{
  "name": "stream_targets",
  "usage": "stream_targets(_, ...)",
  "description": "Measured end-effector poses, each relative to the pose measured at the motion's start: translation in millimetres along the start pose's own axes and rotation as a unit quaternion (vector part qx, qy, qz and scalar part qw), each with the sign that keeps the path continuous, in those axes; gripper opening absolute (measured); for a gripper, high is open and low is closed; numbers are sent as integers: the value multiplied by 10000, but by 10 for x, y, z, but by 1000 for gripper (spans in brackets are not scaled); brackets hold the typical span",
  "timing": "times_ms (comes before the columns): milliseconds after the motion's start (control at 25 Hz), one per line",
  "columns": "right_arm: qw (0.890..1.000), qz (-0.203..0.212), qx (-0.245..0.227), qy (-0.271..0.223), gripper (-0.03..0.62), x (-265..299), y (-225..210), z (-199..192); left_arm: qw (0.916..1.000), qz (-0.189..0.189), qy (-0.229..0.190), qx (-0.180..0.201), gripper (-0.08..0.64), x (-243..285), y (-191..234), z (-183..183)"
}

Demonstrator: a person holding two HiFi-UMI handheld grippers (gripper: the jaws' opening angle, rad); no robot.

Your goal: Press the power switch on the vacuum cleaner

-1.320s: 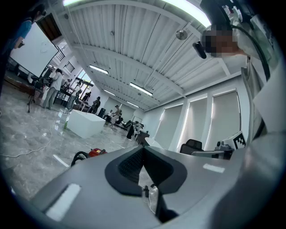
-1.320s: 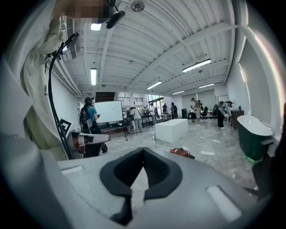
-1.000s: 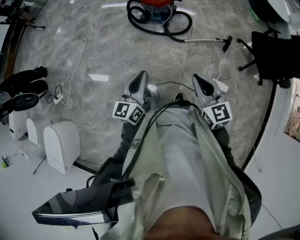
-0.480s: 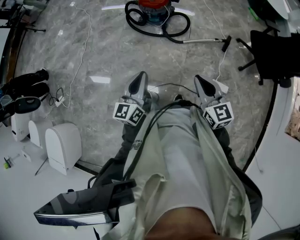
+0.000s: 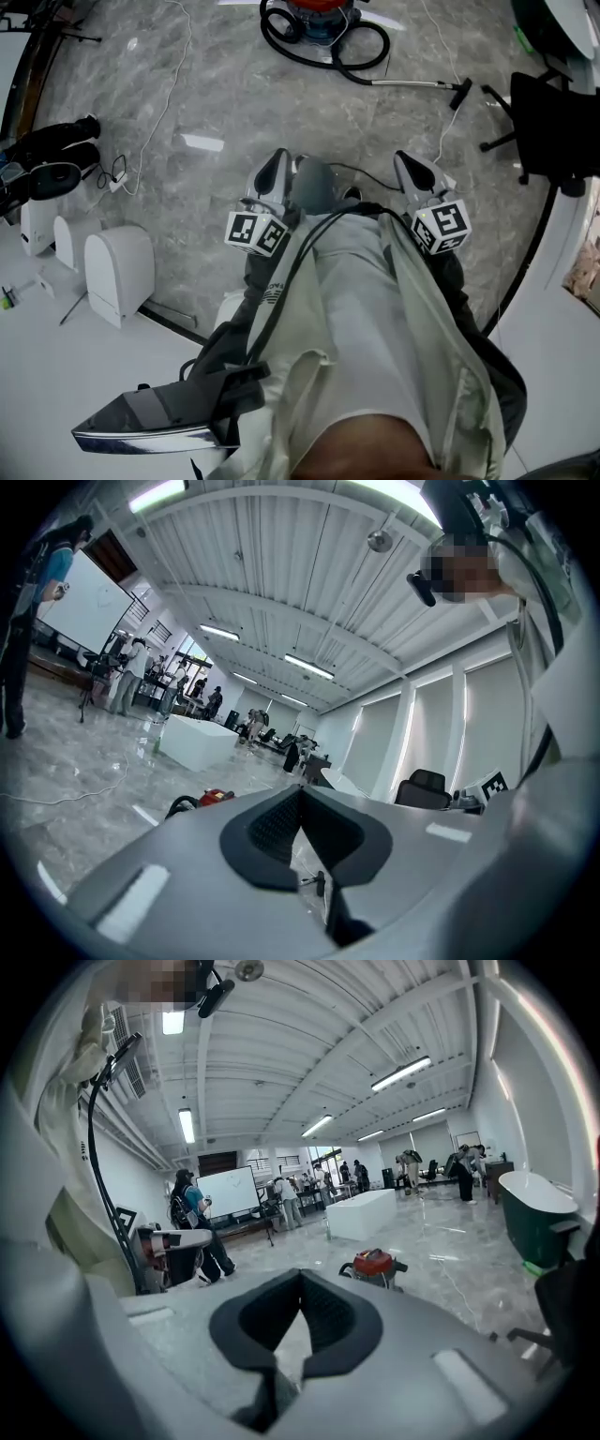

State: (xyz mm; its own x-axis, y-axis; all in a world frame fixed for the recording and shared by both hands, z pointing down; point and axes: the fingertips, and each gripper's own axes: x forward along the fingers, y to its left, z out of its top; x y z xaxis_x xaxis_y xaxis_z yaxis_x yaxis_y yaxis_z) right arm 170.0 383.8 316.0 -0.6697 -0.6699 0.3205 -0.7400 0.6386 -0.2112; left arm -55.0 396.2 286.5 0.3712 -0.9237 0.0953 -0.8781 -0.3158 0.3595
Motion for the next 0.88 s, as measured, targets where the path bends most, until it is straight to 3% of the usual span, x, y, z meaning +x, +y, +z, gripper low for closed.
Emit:
stream_targets(160, 10000, 28, -1, 28, 2, 174, -54, 16, 10000, 62, 46, 47, 3, 120, 133, 42)
stream_targets(360, 9995, -274, 140, -43, 2, 352, -320, 74, 9998, -187, 77, 85, 3, 639, 316, 96)
stream_targets(600, 9960, -853, 253, 118, 2, 785, -854, 217, 9973, -681, 264, 12, 3, 1524, 610, 242)
stream_targets(720, 9928, -1178, 91, 217, 2, 1148, -1069, 351, 9955, -862, 396, -40, 3, 1939, 930, 370)
stream_targets(880, 9771, -2070, -193, 450, 2, 1495, -1448, 549, 9933, -1051, 474, -91, 3, 2500, 1483, 729)
